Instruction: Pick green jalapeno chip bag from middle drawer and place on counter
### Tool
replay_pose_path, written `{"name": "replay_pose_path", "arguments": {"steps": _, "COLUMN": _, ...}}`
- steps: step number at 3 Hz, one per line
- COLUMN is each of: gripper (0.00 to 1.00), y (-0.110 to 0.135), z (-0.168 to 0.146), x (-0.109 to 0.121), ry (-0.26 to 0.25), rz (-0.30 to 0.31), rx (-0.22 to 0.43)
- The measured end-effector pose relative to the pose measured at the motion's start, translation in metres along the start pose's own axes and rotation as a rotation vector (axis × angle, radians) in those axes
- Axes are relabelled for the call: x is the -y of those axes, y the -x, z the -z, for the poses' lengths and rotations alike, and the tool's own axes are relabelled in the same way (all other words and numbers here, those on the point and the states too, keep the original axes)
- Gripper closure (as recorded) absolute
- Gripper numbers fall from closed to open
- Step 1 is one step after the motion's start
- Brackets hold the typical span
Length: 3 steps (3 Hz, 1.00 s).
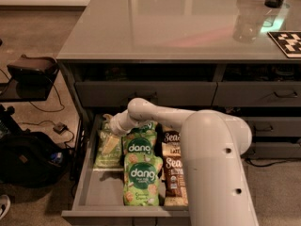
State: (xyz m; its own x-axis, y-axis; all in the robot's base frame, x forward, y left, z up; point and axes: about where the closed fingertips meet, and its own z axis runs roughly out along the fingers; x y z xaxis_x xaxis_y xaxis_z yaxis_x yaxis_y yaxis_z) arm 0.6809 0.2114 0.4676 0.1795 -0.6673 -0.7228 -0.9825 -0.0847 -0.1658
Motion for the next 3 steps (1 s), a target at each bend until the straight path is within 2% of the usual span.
{"name": "replay_pose_path", "arguments": {"steps": 1, "gripper": 0.00, "y": -0.010, "z": -0.026, "x": 0.005, "ry": 0.041, "rz": -0.006, "rx": 0.012}}
{"name": "replay_pose_path", "arguments": {"steps": 2, "gripper": 0.00, "y": -0.018, "z": -0.048, "x": 0.006, "ry": 0.105, "rz": -0.028, "rx": 0.017}}
{"name": "replay_pose_path", "arguments": {"steps": 3, "gripper": 0.00, "y": -0.024, "z": -0.061, "x": 0.002, "ry": 0.153, "rz": -0.058, "rx": 0.024}}
